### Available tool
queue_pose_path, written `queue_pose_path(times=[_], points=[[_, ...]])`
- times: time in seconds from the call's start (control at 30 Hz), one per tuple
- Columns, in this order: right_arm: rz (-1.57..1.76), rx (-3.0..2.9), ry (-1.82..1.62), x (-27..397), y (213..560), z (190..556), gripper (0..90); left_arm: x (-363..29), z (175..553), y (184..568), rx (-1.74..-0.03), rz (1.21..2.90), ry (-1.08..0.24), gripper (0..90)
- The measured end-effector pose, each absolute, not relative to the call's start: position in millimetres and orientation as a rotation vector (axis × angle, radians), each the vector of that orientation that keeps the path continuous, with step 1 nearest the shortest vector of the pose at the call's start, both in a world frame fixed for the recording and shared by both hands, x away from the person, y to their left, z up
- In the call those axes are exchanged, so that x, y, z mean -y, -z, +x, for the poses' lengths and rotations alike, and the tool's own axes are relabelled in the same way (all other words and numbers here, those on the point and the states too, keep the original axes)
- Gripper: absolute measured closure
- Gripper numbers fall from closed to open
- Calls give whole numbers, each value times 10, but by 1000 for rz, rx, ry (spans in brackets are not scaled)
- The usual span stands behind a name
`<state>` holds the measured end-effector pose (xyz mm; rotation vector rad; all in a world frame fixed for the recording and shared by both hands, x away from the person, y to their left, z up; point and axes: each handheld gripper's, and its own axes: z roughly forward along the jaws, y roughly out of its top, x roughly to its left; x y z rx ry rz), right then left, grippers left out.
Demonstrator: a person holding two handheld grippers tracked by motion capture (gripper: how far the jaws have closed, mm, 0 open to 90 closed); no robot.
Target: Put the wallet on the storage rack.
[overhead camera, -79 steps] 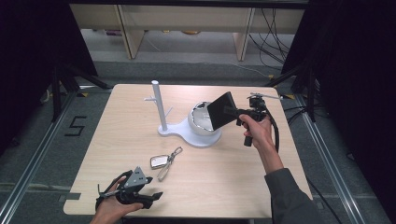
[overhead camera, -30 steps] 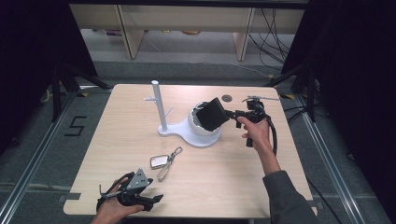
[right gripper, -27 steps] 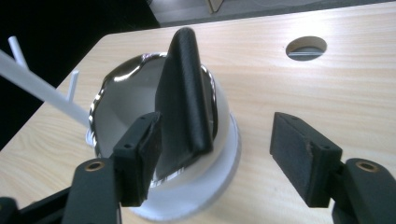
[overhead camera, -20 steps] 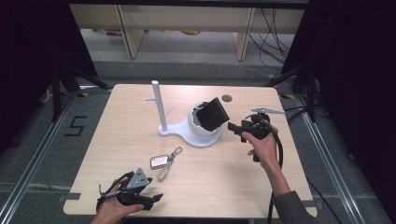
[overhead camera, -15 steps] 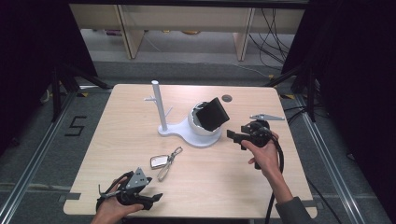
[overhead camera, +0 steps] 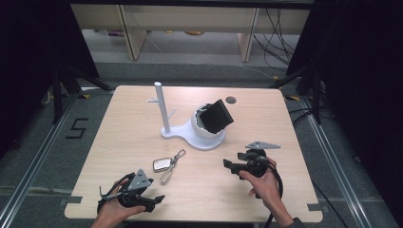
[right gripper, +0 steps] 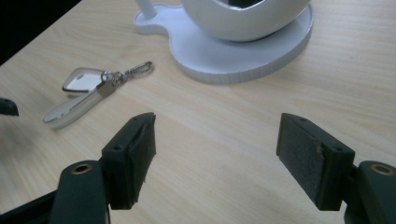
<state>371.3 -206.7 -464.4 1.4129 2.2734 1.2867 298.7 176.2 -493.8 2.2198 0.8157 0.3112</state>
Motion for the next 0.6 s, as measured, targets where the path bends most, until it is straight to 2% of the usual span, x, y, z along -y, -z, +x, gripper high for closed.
queue_pose_path(times=[0.37,0.6], points=[[1332,-2351,-1278,1954,4795,3444,289,-1779,3004,4933,-821,2229,-334,279],[1341,-2375,-1236,2012,4852,3299,245,-1781,3010,4956,-822,2227,-328,264]])
